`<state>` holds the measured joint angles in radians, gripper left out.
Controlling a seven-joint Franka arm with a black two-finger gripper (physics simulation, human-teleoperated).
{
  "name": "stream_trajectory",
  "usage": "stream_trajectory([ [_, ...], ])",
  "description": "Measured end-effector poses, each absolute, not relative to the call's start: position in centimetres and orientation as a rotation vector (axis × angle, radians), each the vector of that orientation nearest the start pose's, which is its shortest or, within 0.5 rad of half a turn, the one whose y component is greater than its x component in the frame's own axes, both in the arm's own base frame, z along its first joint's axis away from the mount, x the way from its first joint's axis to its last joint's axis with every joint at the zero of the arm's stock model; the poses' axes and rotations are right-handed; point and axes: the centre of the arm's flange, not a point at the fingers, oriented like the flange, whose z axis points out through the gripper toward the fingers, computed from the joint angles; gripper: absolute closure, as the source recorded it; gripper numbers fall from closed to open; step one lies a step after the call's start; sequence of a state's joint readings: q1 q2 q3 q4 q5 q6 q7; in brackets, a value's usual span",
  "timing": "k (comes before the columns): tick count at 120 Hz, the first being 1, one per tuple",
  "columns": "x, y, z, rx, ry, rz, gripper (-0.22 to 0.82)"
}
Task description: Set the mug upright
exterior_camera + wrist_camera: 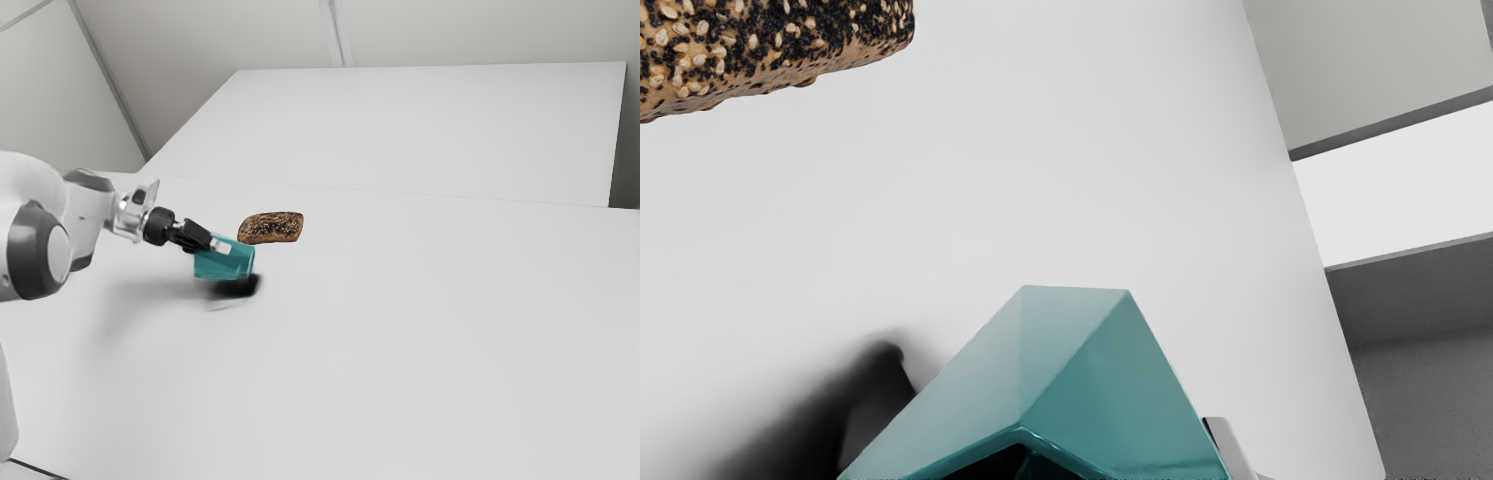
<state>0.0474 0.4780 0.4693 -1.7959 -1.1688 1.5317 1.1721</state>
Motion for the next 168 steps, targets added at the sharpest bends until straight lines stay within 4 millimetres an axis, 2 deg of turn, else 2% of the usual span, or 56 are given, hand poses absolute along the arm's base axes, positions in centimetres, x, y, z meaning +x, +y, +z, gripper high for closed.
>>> stream_trajectory([
  [9,58.4,17.1,33.1,2.068,-0.294,0.347,0.78],
  [17,58.5,15.0,35.8,2.091,-0.372,0.333,0.78],
  [23,57.9,13.2,38.0,2.128,-0.443,0.303,0.78],
  [34,56.6,9.8,40.7,2.225,-0.589,0.219,0.78],
  [43,55.9,7.0,41.9,2.322,-0.719,0.153,0.79],
  [61,54.4,3.7,42.2,2.536,-0.965,0.069,0.79],
  [76,54.6,1.5,40.6,2.676,-1.155,0.046,0.79],
  [87,55.2,0.8,39.5,2.752,-1.249,0.063,0.79],
  [102,56.4,1.9,37.6,2.84,-1.268,0.091,0.79],
  [112,56.8,2.0,37.5,2.881,-1.283,0.115,0.79],
  [131,56.5,0.0,39.3,2.918,-1.348,0.181,0.79],
  [151,56.2,-2.0,39.1,2.934,-1.363,0.185,0.79],
  [168,55.8,-2.7,38.6,2.947,-1.332,0.167,0.79],
])
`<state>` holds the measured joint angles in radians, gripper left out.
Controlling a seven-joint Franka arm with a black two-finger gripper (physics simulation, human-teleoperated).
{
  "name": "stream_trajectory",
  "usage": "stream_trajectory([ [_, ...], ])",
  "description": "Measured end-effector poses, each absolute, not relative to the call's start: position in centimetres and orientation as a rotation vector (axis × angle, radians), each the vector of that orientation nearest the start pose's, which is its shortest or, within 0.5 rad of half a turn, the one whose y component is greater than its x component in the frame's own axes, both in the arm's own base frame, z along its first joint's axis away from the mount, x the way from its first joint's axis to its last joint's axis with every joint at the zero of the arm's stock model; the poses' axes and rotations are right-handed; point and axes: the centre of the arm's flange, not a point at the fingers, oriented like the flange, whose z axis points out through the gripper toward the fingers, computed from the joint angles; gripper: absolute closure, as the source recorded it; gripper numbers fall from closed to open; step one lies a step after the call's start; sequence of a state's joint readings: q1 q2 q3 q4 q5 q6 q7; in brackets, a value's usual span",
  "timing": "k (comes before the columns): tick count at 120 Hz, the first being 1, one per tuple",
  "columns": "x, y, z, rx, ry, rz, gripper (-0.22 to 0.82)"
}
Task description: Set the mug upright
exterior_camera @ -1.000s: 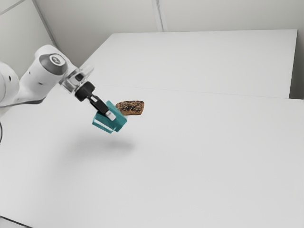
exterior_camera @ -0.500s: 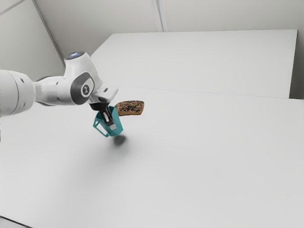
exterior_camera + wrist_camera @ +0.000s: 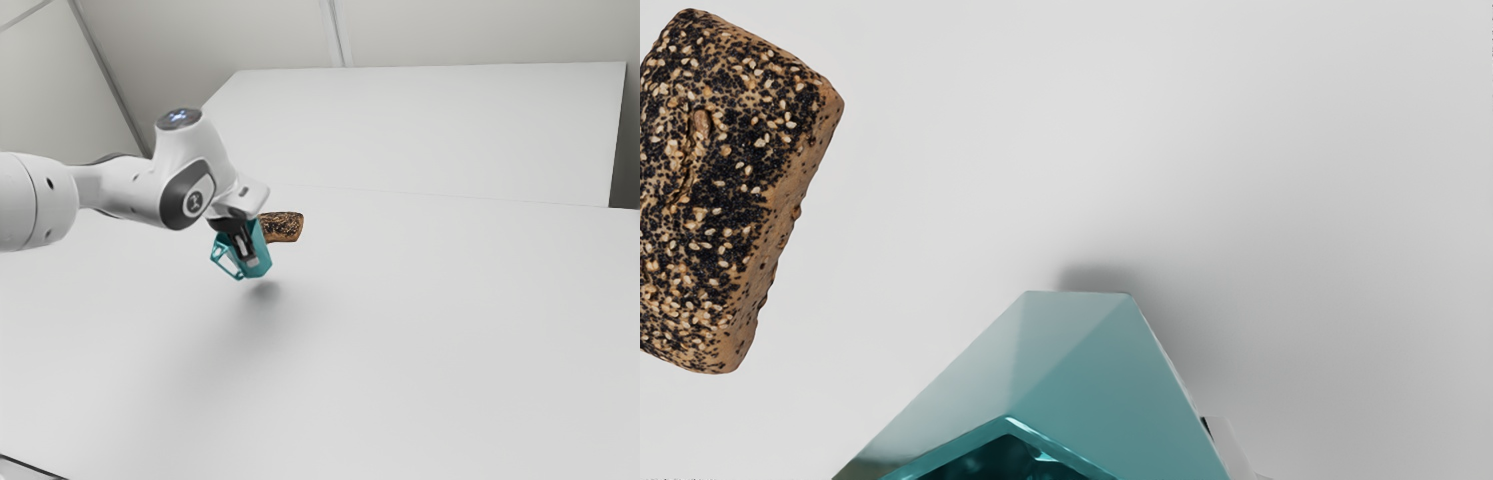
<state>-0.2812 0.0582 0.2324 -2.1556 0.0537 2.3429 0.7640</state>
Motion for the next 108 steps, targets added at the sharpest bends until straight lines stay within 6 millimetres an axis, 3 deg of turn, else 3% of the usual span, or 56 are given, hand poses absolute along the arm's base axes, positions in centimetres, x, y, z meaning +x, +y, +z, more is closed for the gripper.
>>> stream_trajectory([
  [28,54.5,-3.5,36.7,-2.807,1.211,-0.103,0.79],
  [62,53.7,-3.1,35.1,-2.828,1.15,-0.075,0.79],
  [108,53.9,-3.3,33.5,-2.843,1.102,-0.067,0.79],
])
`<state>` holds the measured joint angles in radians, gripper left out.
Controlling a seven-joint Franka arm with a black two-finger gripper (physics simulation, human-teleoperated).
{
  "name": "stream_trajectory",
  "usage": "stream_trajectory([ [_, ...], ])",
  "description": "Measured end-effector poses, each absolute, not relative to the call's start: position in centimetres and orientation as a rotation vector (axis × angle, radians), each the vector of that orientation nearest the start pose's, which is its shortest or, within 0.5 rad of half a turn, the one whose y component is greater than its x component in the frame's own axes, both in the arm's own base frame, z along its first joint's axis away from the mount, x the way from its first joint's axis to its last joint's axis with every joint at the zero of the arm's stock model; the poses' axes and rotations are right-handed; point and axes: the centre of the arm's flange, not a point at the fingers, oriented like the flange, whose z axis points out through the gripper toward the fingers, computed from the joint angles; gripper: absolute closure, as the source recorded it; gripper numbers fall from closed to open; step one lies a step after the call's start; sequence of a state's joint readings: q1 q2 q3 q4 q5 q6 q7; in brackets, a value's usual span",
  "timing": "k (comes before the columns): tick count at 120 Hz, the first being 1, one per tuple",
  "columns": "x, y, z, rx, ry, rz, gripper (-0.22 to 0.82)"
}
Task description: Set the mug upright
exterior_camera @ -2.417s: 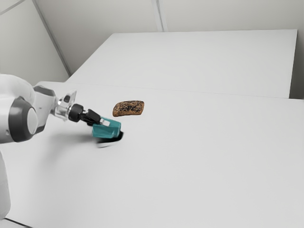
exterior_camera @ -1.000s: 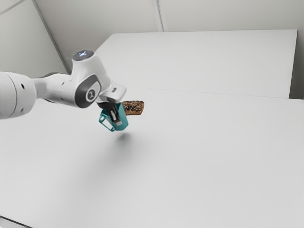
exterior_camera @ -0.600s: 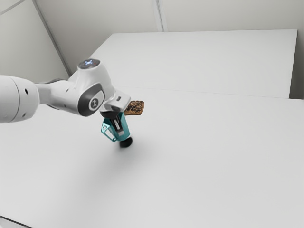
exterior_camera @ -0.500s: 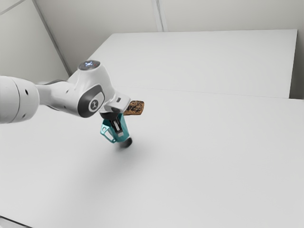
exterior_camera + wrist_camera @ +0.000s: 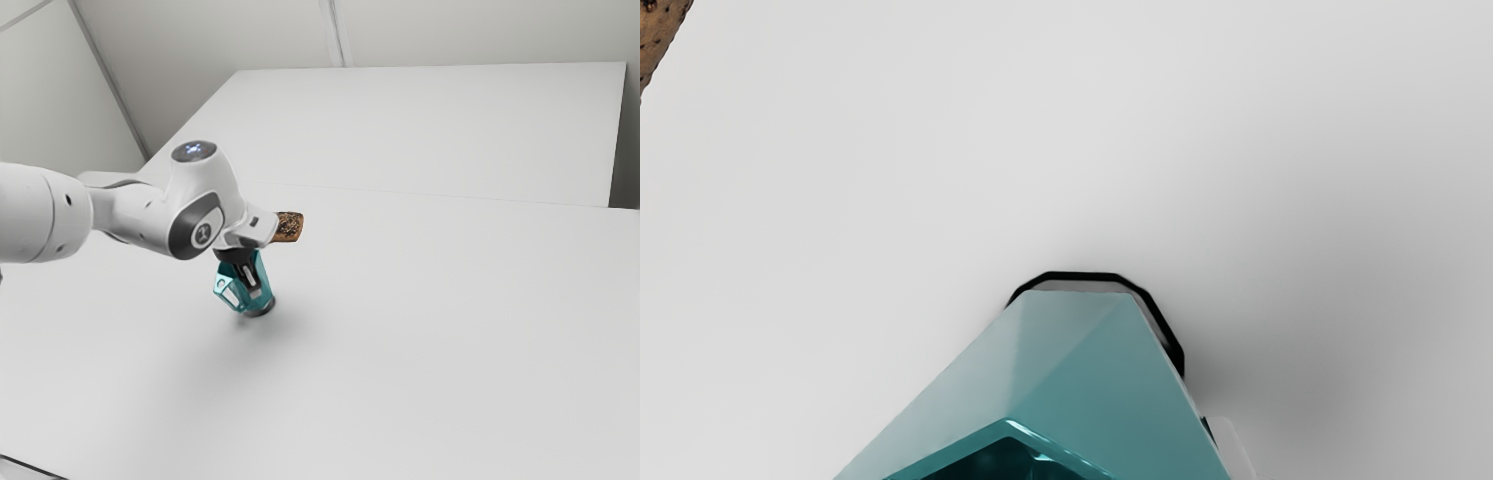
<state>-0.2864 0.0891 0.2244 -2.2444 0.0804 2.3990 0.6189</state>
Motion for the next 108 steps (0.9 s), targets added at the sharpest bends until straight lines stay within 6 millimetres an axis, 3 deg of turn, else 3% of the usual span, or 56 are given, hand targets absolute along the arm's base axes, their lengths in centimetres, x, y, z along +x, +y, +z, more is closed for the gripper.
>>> stream_trajectory([
  [41,54.0,-3.84,32.84,-2.846,1.088,-0.066,0.78],
  [69,53.99,-3.81,32.88,-2.854,1.083,-0.067,0.62],
  [108,54.11,-3.9,33.23,-2.852,1.087,-0.076,0.47],
])
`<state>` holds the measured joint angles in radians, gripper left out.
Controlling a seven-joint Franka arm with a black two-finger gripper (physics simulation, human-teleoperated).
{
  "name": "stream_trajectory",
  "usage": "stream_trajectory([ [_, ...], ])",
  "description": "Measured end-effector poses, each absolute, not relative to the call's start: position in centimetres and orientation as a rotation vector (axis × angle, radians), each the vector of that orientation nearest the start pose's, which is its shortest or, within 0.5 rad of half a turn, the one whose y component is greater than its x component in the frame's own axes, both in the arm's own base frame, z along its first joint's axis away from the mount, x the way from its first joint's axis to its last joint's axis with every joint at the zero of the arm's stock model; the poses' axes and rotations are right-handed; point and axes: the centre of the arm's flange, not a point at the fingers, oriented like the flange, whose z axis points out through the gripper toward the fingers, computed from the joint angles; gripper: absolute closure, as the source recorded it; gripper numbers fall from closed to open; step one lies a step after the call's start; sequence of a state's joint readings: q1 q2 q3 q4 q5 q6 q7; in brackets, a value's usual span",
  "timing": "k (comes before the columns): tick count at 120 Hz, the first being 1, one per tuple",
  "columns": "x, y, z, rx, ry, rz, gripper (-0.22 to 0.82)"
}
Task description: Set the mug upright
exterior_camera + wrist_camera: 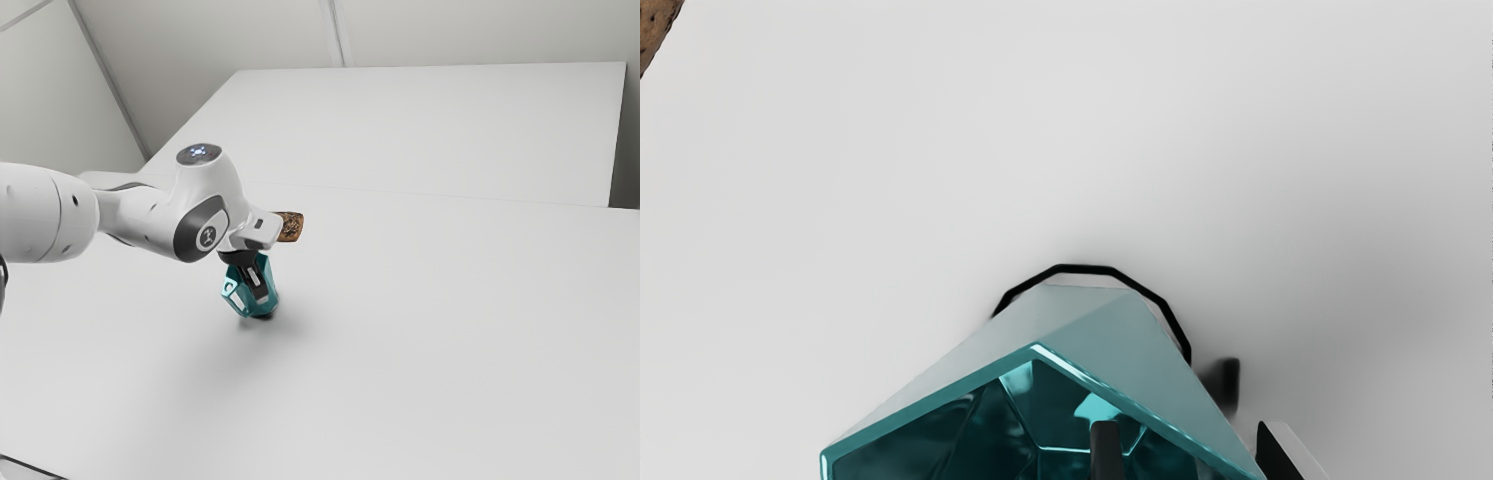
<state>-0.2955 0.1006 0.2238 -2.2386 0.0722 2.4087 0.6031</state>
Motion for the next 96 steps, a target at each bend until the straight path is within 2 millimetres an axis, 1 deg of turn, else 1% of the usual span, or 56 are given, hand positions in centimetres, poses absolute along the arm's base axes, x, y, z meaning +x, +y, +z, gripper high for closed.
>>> stream_trajectory([
  [21,54.3,-4.0,34.0,-2.848,1.09,-0.098,0.44],
  [32,54.5,-4.1,35.0,-2.844,1.091,-0.123,0.43],
  [44,55.1,-4.2,36.5,-2.839,1.087,-0.16,0.42],
  [57,56.2,-4.3,38.7,-2.844,1.071,-0.188,0.41],
  [81,57.9,-4.8,43.6,-2.878,1.027,-0.255,0.39],
  [87,58.4,-4.9,45.3,-2.896,1.012,-0.279,0.35],
  [96,59.2,-5.1,47.6,-2.935,0.985,-0.299,0.26],
])
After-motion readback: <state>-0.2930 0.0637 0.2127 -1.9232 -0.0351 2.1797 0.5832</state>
